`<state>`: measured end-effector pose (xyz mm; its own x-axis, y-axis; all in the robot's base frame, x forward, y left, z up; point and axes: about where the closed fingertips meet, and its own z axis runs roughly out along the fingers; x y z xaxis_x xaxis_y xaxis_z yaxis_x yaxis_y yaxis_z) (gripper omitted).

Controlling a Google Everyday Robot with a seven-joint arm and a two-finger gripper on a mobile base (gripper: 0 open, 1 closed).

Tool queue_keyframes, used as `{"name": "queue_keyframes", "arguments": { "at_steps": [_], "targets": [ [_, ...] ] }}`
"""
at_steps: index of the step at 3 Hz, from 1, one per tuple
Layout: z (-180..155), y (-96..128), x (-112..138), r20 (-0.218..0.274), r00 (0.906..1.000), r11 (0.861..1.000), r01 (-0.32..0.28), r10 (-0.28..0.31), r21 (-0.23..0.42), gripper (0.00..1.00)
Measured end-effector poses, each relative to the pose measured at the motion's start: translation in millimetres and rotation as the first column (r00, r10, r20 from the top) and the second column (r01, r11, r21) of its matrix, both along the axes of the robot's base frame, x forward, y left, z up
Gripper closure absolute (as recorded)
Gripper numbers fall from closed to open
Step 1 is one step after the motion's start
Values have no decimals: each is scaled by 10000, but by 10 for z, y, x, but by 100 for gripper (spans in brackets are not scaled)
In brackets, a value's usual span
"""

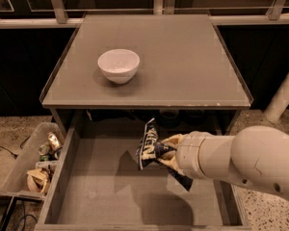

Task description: Place blue chip bag into top drawer

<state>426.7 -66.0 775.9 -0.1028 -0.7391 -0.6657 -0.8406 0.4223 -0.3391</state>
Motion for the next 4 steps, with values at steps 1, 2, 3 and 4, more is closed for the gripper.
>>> {"name": "queue_keyframes", "arguments": {
  "at_steps": [1,2,3,4],
  "targets": [
    [-319,70,248,125,9999,9999,59,-61,145,100],
    [-647,103,377,-269,9996,9995,63,-55,307,100],
    [-618,120,359,-206,9998,9995,-45,52,325,100],
    [-873,151,337,-646,9979,9985,9,26,552,100]
  ]
}}
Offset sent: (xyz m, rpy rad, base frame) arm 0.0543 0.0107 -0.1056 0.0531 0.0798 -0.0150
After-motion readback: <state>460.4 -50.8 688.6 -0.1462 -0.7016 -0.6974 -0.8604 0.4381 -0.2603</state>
